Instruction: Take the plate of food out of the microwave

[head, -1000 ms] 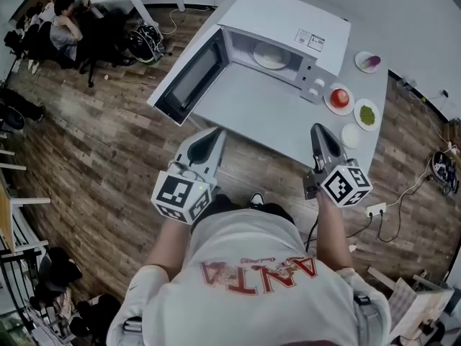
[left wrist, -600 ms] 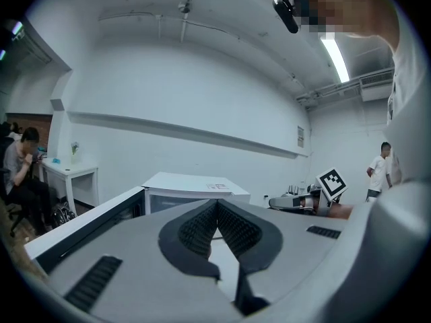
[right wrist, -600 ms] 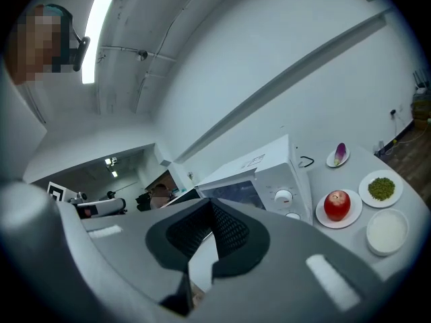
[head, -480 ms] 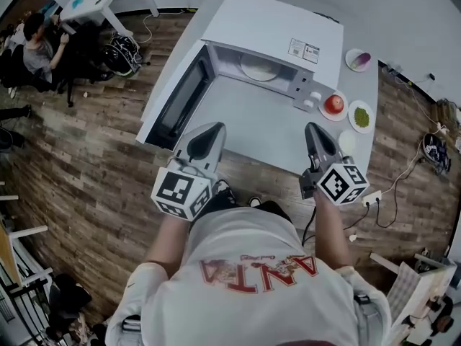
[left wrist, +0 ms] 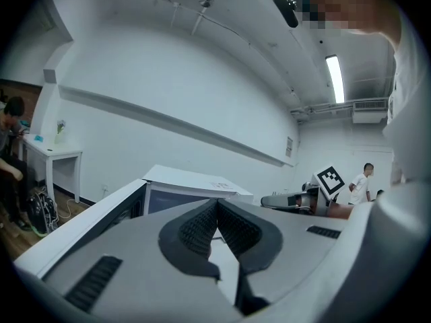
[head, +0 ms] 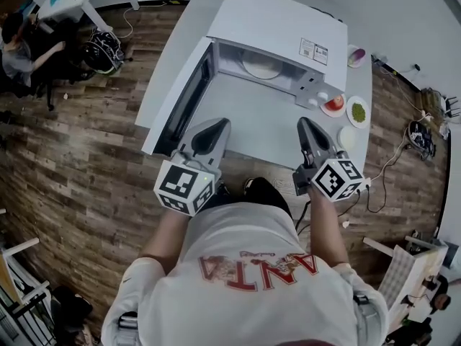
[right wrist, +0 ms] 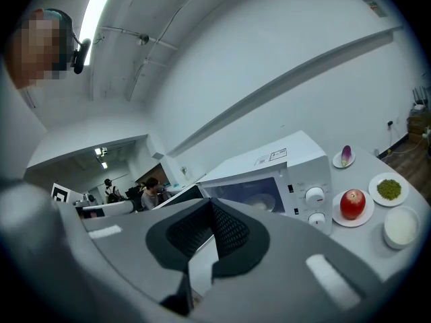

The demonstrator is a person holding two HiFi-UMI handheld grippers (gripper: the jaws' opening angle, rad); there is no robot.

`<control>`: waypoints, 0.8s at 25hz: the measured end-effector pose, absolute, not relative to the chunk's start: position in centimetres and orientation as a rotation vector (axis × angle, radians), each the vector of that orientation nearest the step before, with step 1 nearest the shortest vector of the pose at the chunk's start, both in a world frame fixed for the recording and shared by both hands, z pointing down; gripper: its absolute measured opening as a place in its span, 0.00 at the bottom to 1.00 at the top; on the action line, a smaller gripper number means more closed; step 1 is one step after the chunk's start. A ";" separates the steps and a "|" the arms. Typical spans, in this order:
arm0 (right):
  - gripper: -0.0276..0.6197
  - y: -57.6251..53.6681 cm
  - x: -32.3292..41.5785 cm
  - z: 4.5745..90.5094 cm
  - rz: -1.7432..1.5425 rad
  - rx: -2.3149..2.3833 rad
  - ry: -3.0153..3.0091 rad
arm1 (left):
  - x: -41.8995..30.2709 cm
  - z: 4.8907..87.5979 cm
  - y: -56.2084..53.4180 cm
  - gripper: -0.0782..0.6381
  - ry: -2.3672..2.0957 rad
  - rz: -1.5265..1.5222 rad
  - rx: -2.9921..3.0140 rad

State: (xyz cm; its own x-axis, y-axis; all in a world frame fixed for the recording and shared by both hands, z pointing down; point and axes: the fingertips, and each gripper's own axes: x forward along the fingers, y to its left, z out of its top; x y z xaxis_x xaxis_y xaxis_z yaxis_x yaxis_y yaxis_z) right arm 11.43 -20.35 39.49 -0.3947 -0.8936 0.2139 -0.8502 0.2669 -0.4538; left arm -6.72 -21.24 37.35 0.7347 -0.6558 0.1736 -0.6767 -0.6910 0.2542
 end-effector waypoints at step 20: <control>0.08 -31.6 13.3 52.0 -1.456 -1.360 1.727 | -4.5 38.6 -26.3 0.12 -1.104 0.200 2.603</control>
